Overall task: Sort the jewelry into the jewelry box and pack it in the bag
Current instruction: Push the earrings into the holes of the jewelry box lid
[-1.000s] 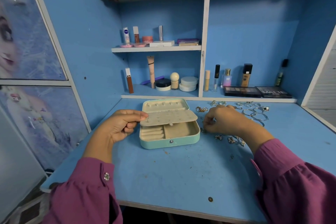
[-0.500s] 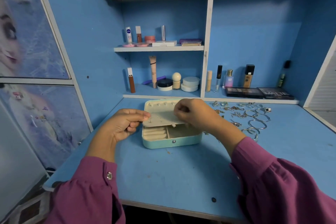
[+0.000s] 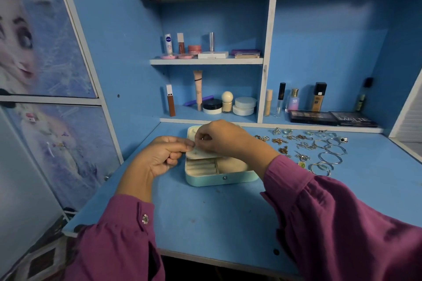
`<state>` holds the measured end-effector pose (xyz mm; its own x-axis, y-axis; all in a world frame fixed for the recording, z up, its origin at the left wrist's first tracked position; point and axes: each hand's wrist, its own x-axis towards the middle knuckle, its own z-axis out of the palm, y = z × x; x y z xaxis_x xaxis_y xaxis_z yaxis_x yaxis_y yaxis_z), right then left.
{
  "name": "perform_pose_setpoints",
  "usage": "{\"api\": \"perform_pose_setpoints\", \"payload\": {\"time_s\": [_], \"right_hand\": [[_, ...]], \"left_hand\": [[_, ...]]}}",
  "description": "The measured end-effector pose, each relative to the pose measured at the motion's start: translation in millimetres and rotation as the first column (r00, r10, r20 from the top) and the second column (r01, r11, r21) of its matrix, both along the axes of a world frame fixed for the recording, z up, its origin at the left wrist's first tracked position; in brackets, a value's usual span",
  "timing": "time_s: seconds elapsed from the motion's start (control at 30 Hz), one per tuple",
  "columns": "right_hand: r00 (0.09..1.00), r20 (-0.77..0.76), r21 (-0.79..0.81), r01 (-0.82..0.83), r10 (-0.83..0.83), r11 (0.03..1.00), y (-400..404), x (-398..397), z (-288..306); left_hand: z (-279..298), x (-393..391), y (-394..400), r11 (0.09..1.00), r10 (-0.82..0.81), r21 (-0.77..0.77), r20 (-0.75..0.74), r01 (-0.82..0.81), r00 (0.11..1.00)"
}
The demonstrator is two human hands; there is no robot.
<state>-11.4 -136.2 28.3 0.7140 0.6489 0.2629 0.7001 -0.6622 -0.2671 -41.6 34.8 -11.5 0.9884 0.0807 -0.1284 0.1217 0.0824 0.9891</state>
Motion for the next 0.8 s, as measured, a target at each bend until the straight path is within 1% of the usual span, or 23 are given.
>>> {"api": "perform_pose_setpoints", "payload": {"time_s": [0.1, 0.4, 0.6, 0.7, 0.8], "right_hand": [[1.000, 0.008, -0.021, -0.001, 0.001, 1.000, 0.2, 0.2, 0.0], [0.998, 0.069, -0.176, 0.008, 0.004, 0.984, 6.4, -0.7, 6.4], [0.992, 0.126, -0.205, 0.021, 0.005, 0.979, 10.4, -1.5, 6.8], [0.987, 0.157, -0.194, 0.009, 0.022, 0.981, 8.9, -3.0, 7.9], [0.988, 0.155, -0.175, 0.013, 0.015, 0.984, 8.3, -3.7, 9.1]], "left_hand": [[-0.1, 0.1, -0.4, 1.000, -0.003, -0.004, -0.003, 0.003, 1.000], [-1.2, 1.7, -0.6, 1.000, -0.003, -0.016, -0.011, 0.003, 1.000], [-3.8, 3.5, 2.0, 1.000, -0.010, -0.008, 0.007, 0.010, 1.000], [-3.0, 3.2, 1.1, 1.000, -0.018, -0.015, 0.001, 0.018, 1.000], [-2.8, 3.5, 0.9, 1.000, -0.021, -0.019, -0.002, 0.021, 1.000]]}}
